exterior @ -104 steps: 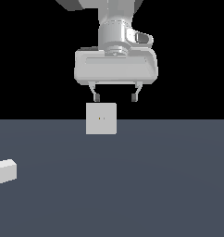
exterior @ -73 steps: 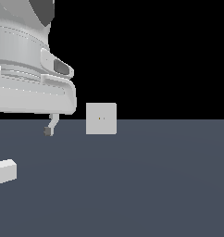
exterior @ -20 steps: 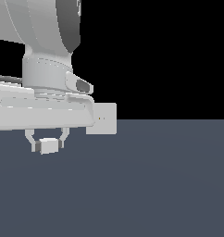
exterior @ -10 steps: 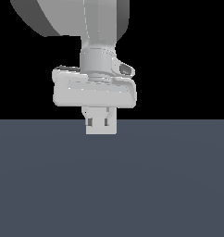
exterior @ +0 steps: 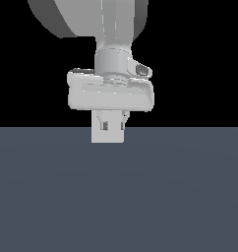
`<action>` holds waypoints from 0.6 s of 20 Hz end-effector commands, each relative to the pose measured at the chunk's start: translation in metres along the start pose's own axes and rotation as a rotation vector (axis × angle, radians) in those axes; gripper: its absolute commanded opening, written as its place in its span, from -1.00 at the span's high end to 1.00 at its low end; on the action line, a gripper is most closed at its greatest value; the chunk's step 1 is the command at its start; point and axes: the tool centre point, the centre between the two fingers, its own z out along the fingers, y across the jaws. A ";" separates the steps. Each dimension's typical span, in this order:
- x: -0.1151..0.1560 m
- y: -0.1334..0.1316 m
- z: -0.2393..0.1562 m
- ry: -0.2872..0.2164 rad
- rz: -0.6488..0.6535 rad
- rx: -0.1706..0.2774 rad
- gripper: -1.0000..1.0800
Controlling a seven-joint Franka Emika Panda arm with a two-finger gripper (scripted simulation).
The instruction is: Plug the charger into the wall socket.
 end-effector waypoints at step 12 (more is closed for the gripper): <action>0.028 -0.001 0.002 0.000 0.000 0.000 1.00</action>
